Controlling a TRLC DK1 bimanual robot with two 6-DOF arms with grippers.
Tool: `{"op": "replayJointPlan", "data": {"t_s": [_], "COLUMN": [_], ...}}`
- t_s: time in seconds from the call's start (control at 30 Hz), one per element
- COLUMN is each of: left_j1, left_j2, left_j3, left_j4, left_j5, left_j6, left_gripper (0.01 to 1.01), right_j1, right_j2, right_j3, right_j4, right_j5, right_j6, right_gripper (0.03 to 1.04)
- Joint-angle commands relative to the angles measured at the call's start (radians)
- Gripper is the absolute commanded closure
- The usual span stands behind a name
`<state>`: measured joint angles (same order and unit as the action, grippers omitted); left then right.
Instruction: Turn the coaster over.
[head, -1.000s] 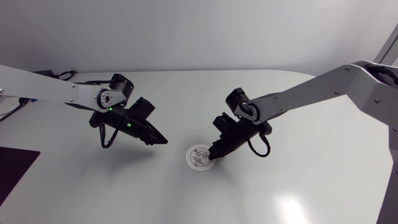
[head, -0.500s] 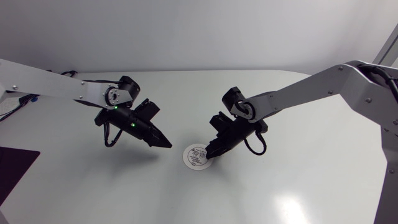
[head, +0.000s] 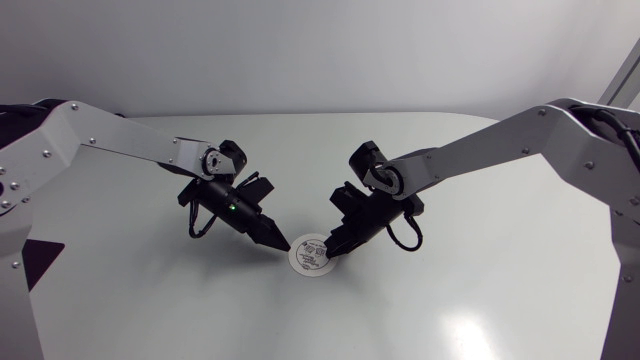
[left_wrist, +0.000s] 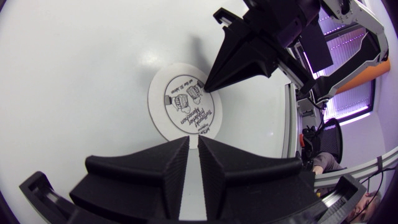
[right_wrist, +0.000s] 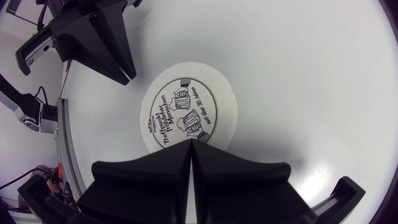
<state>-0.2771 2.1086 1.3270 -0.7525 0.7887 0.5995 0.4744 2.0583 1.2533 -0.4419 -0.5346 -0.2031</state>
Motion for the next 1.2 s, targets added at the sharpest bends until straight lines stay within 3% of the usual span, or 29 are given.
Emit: {"op": "replayJointPlan", "data": {"t_s": [0.0,0.07,0.2,0.3,0.63,0.9,1.17], "left_j1": [-0.011,-0.022,-0.028,-0.027,-0.027,-0.03,-0.051], "left_j2": [0.037,0.045,0.062,0.076,0.11,0.111,0.114], "left_j3": [0.044,0.052,0.063,0.077,0.107,0.118,0.117], "left_j4": [-0.021,-0.019,0.024,0.051,0.074,0.018,-0.025], "left_j5": [0.026,0.026,-0.002,-0.025,-0.105,-0.114,-0.121], "left_j6": [0.034,0.037,-0.001,-0.038,-0.106,-0.116,-0.112], "left_gripper": [0.882,0.854,0.449,0.344,0.359,0.53,0.539], "right_j1": [0.018,0.018,0.018,0.018,0.02,0.024,0.032], "right_j2": [0.046,0.046,0.049,0.051,0.056,0.051,0.045], "right_j3": [-0.02,-0.022,-0.022,-0.023,-0.025,-0.037,-0.045], "right_j4": [-0.018,-0.018,-0.017,-0.014,-0.011,-0.004,0.0], "right_j5": [0.03,0.03,0.03,0.03,0.03,0.03,0.03], "right_j6": [-0.021,-0.021,-0.021,-0.021,-0.021,-0.022,-0.022], "right_gripper": [1.01,1.01,1.01,1.01,1.01,1.01,1.01]}}
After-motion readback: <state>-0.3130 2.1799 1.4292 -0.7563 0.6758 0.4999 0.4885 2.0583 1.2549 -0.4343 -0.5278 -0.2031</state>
